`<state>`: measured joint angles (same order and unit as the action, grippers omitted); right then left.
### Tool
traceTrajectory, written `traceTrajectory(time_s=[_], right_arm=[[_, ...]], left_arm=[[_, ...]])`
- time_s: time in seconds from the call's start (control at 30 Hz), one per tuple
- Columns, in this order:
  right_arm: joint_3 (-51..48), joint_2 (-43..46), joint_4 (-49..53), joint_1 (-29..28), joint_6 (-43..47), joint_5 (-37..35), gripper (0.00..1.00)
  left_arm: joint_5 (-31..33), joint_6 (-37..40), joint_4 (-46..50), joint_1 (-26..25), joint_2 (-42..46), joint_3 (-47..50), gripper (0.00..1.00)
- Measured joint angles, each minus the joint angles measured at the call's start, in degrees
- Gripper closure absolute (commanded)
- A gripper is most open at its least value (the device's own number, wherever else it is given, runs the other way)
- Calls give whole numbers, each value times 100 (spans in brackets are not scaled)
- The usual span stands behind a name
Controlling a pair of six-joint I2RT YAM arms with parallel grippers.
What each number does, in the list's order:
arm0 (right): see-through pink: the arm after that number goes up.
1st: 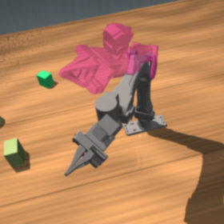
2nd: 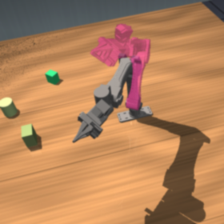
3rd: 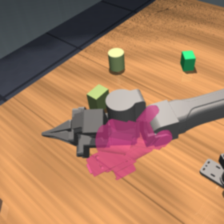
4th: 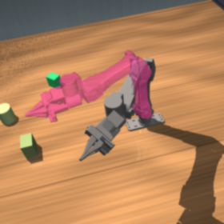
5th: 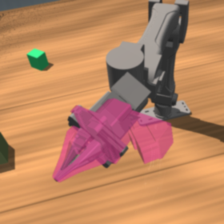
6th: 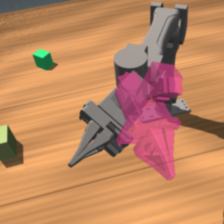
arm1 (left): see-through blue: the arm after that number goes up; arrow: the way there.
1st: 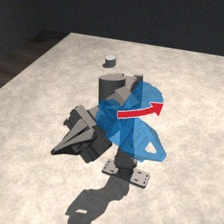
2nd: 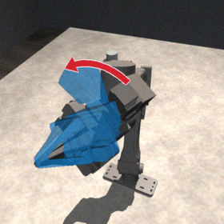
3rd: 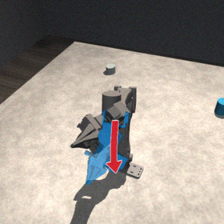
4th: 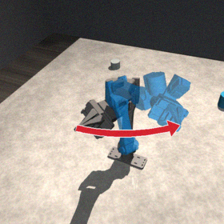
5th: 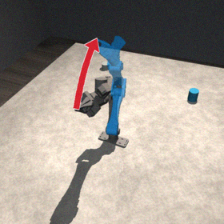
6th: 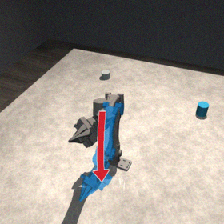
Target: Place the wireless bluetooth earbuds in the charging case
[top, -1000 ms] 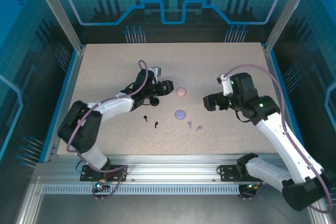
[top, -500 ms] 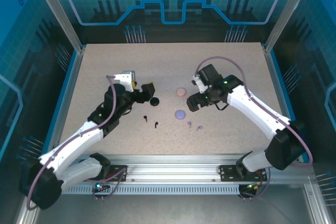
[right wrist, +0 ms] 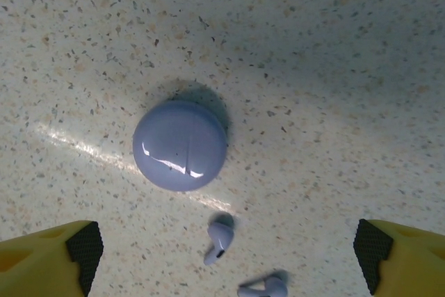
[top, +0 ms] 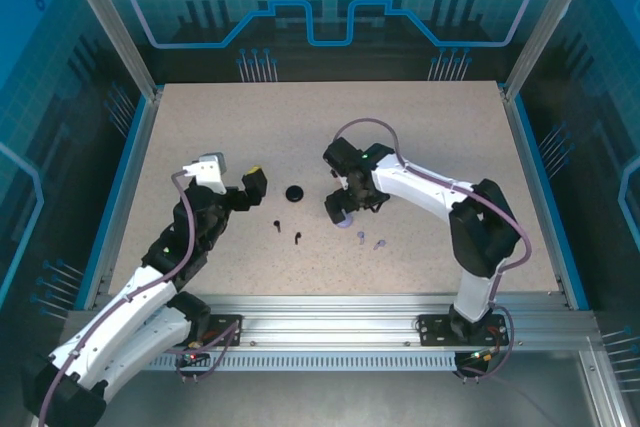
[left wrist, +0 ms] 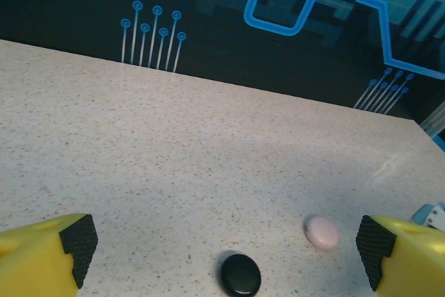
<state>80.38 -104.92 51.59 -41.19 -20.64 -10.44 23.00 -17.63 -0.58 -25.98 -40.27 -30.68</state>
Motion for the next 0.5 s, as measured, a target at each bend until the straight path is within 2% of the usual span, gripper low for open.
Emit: traceTrajectory(time_s=[0.17,0.33,0.5], right_arm=[[0,-431,-120,-13,-232,107,9],[0,-737,-254,-42,-422,184,20],[33,-863,-367,-57,-535,247,27]], left_arm=[[162,-13,46,0,0,33,1],[227,-37,57,0,-13,85,1],[232,-39,57,0,-17,87,1]])
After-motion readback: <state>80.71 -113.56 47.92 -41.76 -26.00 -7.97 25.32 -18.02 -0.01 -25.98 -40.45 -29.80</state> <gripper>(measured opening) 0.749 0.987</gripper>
